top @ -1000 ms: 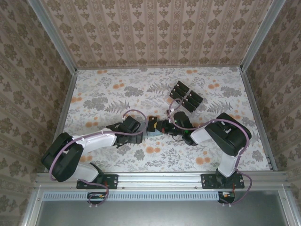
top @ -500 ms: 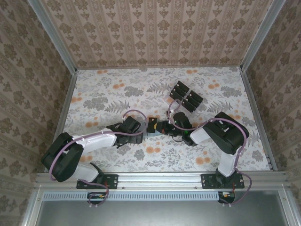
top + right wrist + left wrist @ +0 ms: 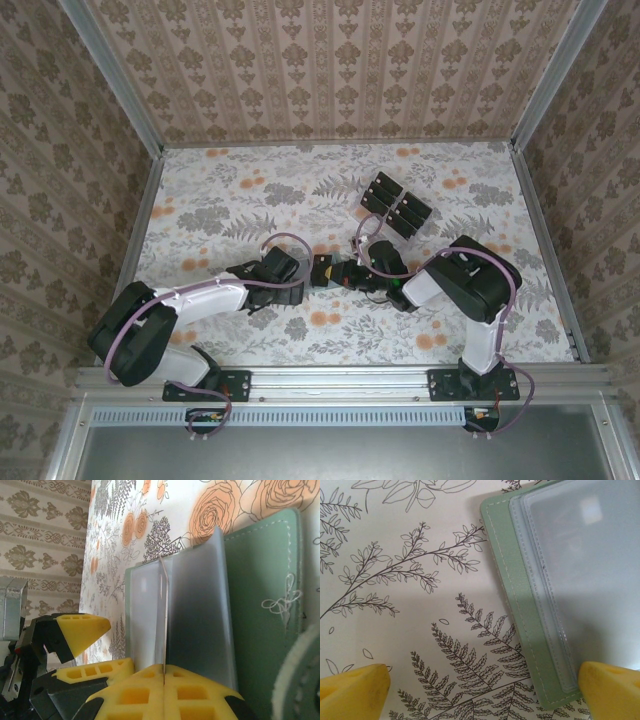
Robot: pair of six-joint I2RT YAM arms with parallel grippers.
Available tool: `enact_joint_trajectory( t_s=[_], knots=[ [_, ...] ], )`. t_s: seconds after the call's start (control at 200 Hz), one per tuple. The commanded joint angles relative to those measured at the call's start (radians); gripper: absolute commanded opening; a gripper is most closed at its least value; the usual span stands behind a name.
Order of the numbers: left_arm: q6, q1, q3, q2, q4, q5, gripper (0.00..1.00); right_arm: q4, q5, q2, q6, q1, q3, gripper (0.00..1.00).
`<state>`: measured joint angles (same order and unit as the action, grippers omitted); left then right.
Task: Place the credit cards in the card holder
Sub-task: Insert the credit card into the card slot.
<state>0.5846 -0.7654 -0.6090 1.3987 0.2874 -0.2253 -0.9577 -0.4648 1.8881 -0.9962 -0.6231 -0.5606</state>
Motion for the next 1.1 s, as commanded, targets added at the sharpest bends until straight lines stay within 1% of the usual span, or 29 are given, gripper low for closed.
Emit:
enact_joint_trajectory(
  t_s=[0.0,0.24,0.555,0.71,1.095],
  knots=[
    [0.012,-0.001,0.020,0.011,0.037,-0.026,1.00,-0.047,-0.043,0.031,-0.013,0.005,0.008,0.00],
    [0.009,-0.002,0.015,0.010,0.040,-0.027,1.00,-0.037,-0.103,0.052,-0.017,0.023,-0.006,0.00],
    [0.005,-0.001,0.014,0.005,0.041,-0.026,1.00,0.131,-0.199,0.069,0.032,0.043,-0.087,0.00],
    [0.004,-0.001,0.014,0.006,0.040,-0.025,1.00,0.196,-0.223,0.082,0.050,0.044,-0.120,0.00],
    [0.003,-0.001,0.014,0.006,0.041,-0.027,1.00,0.209,-0.252,0.118,0.041,0.052,-0.136,0.00]
  ],
)
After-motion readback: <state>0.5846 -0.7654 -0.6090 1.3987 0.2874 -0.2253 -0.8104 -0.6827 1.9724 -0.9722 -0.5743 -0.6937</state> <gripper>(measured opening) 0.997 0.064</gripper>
